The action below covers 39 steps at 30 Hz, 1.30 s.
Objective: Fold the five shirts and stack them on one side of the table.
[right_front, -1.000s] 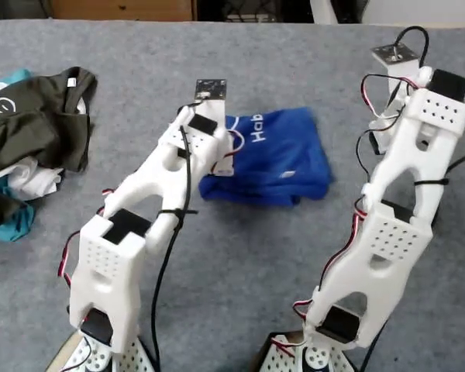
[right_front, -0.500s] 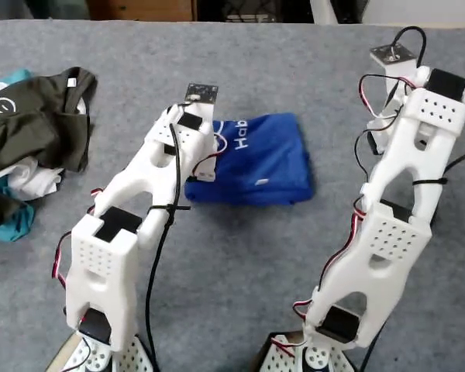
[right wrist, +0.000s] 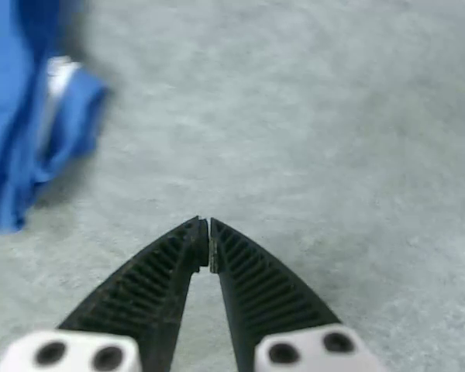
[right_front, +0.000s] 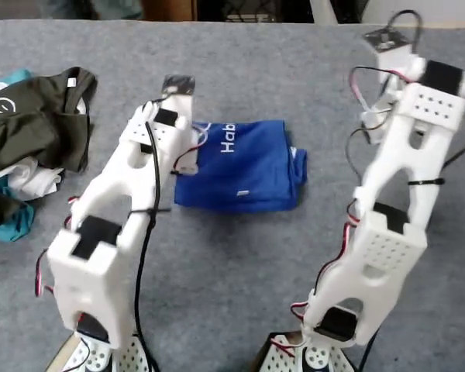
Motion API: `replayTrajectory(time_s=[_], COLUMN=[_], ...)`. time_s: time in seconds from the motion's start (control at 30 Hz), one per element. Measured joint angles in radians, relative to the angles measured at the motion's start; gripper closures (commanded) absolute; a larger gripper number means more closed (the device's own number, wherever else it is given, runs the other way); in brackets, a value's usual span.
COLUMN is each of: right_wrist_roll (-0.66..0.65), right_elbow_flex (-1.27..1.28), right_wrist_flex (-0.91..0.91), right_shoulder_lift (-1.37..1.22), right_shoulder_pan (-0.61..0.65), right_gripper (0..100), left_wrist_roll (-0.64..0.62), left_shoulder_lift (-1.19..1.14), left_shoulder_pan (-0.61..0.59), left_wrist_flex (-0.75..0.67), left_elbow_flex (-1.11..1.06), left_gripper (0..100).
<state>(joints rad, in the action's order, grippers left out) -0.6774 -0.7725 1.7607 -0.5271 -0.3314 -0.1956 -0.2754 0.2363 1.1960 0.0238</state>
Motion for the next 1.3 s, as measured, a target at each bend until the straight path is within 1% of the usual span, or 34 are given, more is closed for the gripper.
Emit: replayTrajectory(time_s=[0.1,0.2,0.27,0.33,0.47,0.53,0.67,0.73,0.87,0.97,1.13,1.23,1.3], right_wrist_roll=[0.011,0.055,0.094,0.137,0.175,0.178,0.178,0.178,0.178,0.173,0.106,0.086,0.086], right_elbow_flex=[0.141,0.284,0.387,0.499,0.723,0.827,0.937,0.937,0.884,0.825,0.775,0.775,0.775], right_wrist_flex=[0.0,-0.012,-0.071,-0.143,-0.315,-0.385,-0.473,-0.471,-0.411,-0.336,-0.233,-0.186,-0.137], right_shoulder_lift=[0.092,0.175,0.206,0.207,0.207,0.207,0.209,0.213,0.272,0.336,0.465,0.551,0.603], right_shoulder_pan=[0.086,0.183,0.253,0.307,0.336,0.334,0.295,0.287,0.281,0.282,0.281,0.281,0.281], right_gripper=[98.5,98.5,98.5,98.5,98.5,98.5,98.5,98.5,98.5,98.5,98.5,98.4,98.4], left_wrist_roll=[0.0,-0.009,-0.043,-0.064,-0.098,-0.121,-0.126,-0.121,-0.104,-0.071,-0.026,0.002,0.031], left_shoulder_lift=[0.061,0.034,-0.031,-0.12,-0.324,-0.399,-0.459,-0.473,-0.471,-0.427,-0.261,-0.129,-0.034], left_shoulder_pan=[0.015,-0.012,-0.031,-0.041,-0.049,-0.052,-0.052,-0.052,-0.052,-0.051,-0.04,-0.037,-0.021], left_wrist_flex=[-0.041,-0.169,-0.267,-0.327,-0.35,-0.334,-0.216,-0.195,-0.164,-0.104,0.035,0.086,0.077], left_elbow_flex=[0.0,0.0,0.009,0.043,0.17,0.253,0.399,0.425,0.44,0.439,0.428,0.338,0.221], left_gripper=[97,97,97,97,97,97,97,97,97,97,97,97,97])
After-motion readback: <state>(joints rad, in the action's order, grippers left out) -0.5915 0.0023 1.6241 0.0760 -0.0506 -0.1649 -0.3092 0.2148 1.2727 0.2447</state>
